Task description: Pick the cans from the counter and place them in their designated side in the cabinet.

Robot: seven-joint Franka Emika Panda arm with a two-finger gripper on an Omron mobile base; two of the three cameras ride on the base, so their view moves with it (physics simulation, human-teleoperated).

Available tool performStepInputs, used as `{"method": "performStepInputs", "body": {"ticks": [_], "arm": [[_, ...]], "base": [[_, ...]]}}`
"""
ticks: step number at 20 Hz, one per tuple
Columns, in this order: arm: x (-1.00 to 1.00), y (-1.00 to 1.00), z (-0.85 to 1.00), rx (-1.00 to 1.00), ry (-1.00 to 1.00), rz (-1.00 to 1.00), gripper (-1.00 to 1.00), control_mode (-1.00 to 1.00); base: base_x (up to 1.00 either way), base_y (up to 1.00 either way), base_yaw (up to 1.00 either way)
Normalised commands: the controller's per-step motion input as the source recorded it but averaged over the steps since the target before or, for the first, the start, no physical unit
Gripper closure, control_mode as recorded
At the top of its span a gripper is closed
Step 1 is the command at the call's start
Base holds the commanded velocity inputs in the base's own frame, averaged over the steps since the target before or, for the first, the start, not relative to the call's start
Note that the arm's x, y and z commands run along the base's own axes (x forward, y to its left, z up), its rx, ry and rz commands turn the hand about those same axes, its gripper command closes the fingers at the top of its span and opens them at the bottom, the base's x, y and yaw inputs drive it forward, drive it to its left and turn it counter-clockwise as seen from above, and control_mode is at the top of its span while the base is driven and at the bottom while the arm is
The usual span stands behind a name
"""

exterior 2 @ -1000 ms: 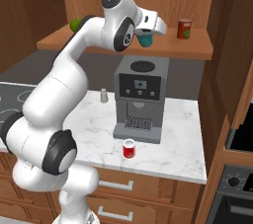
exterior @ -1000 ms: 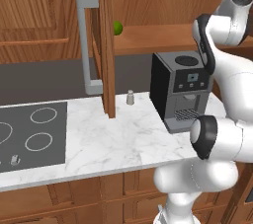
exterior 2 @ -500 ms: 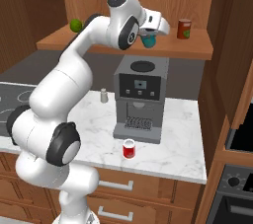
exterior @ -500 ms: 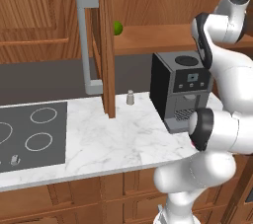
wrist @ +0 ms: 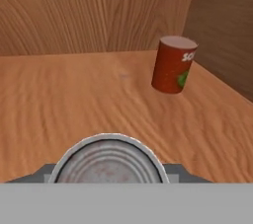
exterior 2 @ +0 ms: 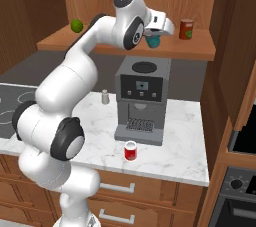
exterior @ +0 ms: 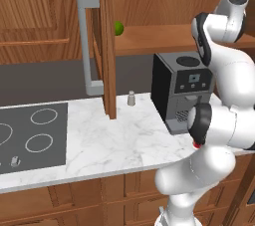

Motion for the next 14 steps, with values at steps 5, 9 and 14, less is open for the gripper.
{"method": "performStepInputs", "body": {"ticks": [5, 9, 14], "arm": [[0.17, -0.09, -0.04, 0.0, 0.0, 0.0, 1.0, -1.0], [0.15, -0.08, -0.03, 0.0, 0.0, 0.0, 1.0, -1.0], [0.14, -0.07, -0.03, 0.0, 0.0, 0.0, 1.0, -1.0]], "base": [[0.0, 0.0, 0.0], [0.0, 0.0, 0.0], [0.0, 0.0, 0.0]]}}
